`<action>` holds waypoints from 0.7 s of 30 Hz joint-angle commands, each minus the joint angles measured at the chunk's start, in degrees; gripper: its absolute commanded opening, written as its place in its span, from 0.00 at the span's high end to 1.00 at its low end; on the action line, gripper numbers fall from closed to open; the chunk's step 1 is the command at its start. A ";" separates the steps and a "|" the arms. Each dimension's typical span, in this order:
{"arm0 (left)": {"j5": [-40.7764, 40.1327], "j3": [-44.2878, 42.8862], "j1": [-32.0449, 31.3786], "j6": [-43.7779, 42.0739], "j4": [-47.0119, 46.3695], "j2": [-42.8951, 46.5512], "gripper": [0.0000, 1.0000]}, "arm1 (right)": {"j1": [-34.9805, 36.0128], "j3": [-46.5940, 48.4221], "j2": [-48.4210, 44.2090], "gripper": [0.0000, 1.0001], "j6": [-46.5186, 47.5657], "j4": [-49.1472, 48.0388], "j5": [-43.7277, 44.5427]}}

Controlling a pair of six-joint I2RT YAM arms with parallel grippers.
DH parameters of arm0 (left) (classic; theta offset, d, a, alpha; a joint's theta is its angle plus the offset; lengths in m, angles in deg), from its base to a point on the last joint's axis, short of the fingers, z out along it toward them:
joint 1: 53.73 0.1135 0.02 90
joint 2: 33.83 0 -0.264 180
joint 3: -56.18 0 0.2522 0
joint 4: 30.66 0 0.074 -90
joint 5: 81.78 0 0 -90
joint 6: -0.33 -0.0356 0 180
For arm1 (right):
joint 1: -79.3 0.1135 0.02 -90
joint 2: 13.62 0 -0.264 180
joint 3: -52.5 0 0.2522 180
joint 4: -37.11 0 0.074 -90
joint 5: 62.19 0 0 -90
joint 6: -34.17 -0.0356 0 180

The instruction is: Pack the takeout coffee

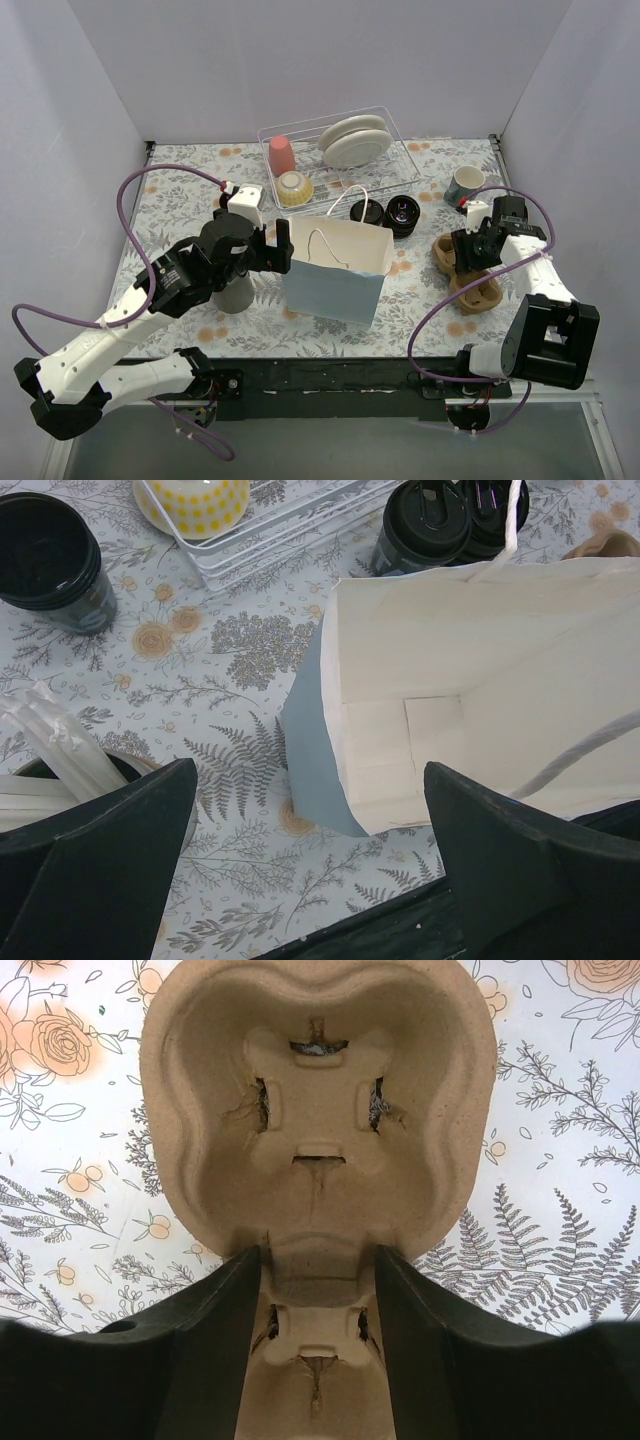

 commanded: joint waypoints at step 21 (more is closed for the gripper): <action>-0.51 -1.51 0.20 -0.46 0.96 0.89 0.02 | -0.09 5.71 -4.22 0.49 0.49 3.81 2.62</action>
